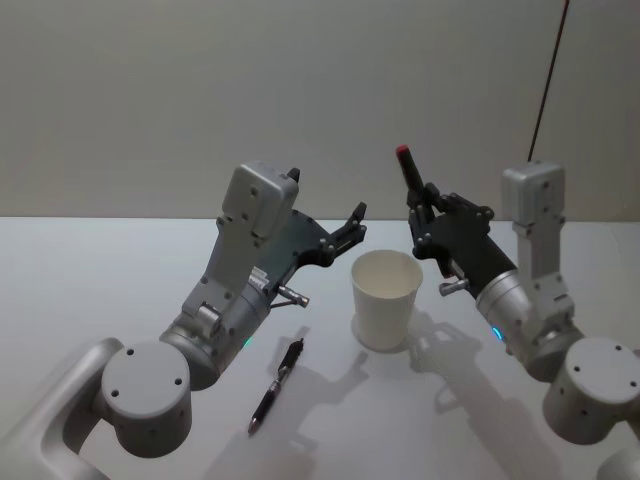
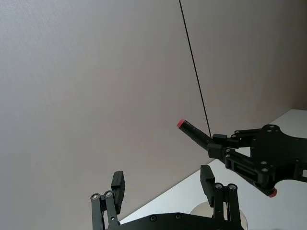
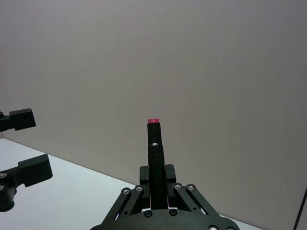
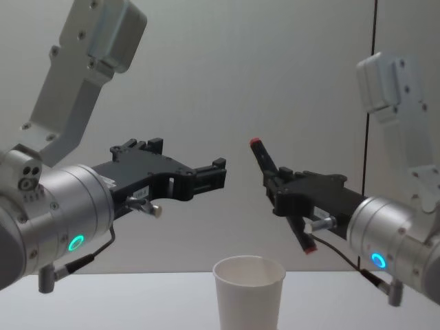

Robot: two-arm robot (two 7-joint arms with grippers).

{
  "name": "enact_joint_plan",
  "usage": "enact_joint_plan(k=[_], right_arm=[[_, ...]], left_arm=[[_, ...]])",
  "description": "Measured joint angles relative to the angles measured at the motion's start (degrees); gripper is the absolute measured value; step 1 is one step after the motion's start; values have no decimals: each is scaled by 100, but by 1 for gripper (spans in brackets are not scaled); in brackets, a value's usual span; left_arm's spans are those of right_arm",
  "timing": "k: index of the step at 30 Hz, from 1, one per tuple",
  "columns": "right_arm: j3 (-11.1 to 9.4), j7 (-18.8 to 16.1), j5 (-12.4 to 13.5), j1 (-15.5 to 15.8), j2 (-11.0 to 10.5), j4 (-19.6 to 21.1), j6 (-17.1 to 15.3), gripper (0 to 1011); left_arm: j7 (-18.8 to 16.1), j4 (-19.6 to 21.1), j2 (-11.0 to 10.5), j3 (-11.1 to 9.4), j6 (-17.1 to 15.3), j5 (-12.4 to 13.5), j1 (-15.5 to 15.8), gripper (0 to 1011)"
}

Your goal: Place the pen into the pen holder.

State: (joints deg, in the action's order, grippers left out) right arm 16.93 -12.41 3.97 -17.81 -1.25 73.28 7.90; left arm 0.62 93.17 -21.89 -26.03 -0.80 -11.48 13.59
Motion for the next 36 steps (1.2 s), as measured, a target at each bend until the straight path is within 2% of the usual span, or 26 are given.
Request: enact_joint_plan(k=[18,36], right_arm=[[56,-168,-80,-542,251,-985,732,177],[91,-271,-206,-951,412,-1874,1181,177]], left_arm=[[0,0,0,0,0,0,0,1004],[0,0,0,0,0,0,0,1004]])
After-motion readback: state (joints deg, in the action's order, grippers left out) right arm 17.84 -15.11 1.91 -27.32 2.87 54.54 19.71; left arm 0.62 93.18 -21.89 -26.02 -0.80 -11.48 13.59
